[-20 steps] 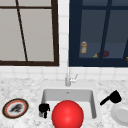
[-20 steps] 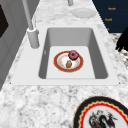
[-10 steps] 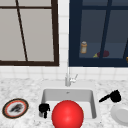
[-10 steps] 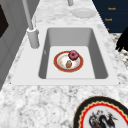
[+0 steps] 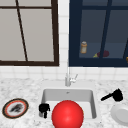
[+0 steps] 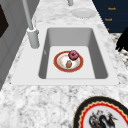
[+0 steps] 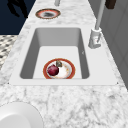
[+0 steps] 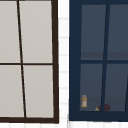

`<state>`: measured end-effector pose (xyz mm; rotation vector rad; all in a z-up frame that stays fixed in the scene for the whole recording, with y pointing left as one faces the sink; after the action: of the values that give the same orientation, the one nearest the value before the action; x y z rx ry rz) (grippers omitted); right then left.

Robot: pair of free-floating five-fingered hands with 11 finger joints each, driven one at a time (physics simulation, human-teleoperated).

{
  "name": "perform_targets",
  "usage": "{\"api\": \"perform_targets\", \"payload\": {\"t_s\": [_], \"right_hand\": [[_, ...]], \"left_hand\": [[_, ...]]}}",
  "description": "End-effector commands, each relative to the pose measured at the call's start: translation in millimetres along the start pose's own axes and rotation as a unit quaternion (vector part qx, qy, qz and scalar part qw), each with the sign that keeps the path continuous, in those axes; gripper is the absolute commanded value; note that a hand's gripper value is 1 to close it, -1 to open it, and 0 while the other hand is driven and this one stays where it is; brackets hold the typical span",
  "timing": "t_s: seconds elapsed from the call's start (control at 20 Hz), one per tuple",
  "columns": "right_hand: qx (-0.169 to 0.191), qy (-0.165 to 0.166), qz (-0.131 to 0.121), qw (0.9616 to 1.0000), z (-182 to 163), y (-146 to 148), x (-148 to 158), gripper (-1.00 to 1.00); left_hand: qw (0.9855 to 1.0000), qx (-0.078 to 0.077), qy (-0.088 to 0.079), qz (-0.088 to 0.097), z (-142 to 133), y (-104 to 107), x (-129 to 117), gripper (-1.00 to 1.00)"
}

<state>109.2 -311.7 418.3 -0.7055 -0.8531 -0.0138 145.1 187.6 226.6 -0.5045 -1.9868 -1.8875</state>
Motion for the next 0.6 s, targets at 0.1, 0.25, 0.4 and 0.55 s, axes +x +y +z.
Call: {"api": "perform_targets", "payload": {"t_s": [0.1, 0.25, 0.4, 0.55], "right_hand": [[-0.010, -0.003, -0.046, 0.9989, 6, -24, 12, -1.00], [-0.001, 0.003, -0.043, 0.9991, 12, -44, 16, -1.00], [-0.001, 0.008, -0.046, 0.9989, 18, -60, 24, -1.00], [0.003, 0.003, -0.046, 0.9989, 30, -81, 28, -1.00]], "left_hand": [[1.0000, 0.000, 0.000, 0.000, 0, 0, 0, 0.00], [1.0000, 0.000, 0.000, 0.000, 0, 0, 0, 0.00], [1.0000, 0.000, 0.000, 0.000, 0, 0, 0, 0.00], [1.0000, 0.000, 0.000, 0.000, 0, 0, 0, 0.00]]}}
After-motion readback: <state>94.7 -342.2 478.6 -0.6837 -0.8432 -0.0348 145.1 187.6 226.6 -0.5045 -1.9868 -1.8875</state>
